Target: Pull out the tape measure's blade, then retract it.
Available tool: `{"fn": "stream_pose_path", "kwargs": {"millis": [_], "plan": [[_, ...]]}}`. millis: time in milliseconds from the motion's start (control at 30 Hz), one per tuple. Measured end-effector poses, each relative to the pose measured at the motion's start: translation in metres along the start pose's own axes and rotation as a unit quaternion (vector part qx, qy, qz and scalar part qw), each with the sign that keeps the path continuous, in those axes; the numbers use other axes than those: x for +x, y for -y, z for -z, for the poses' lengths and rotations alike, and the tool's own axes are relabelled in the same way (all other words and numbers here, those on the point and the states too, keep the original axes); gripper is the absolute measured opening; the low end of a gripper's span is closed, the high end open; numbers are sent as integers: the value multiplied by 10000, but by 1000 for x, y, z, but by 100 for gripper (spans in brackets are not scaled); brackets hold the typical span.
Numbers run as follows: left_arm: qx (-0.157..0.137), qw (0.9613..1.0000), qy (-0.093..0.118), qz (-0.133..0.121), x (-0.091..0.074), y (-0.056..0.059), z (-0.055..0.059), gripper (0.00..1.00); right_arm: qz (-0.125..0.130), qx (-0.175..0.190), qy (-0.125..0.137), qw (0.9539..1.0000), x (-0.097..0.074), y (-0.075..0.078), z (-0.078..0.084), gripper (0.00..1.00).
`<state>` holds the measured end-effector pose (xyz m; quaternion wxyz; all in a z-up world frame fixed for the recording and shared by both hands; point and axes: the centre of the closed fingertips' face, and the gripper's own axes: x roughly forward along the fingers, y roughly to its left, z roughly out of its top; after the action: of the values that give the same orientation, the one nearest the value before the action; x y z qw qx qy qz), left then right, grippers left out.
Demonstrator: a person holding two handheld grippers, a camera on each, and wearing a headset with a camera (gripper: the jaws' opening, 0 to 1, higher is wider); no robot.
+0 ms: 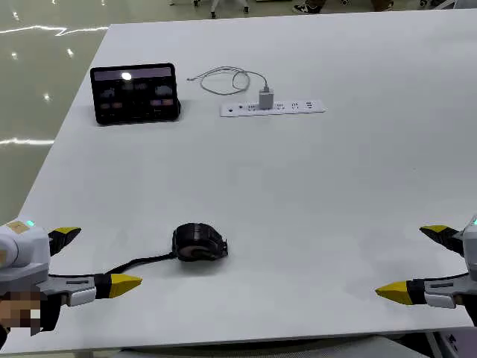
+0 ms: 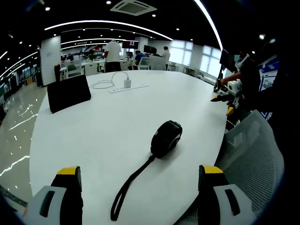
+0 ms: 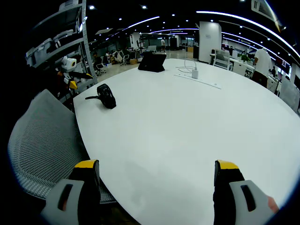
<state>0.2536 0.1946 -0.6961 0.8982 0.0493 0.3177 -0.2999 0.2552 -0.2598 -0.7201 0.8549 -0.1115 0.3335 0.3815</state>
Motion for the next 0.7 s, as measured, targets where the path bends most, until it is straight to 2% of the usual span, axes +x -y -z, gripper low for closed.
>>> {"fn": "stream_pose_path", "kwargs": {"millis": [433, 667, 700], "plan": [[-39, 10000, -21, 50, -3, 2, 0, 100, -26, 83, -50, 9999, -1, -5, 2, 97], [49, 9999, -28, 109, 1, 0, -2, 100, 52, 25, 8, 10000, -1, 0, 1, 100], [142, 9998, 17, 109, 3, -1, -5, 100, 57, 33, 19, 10000, -2, 1, 0, 100]]}}
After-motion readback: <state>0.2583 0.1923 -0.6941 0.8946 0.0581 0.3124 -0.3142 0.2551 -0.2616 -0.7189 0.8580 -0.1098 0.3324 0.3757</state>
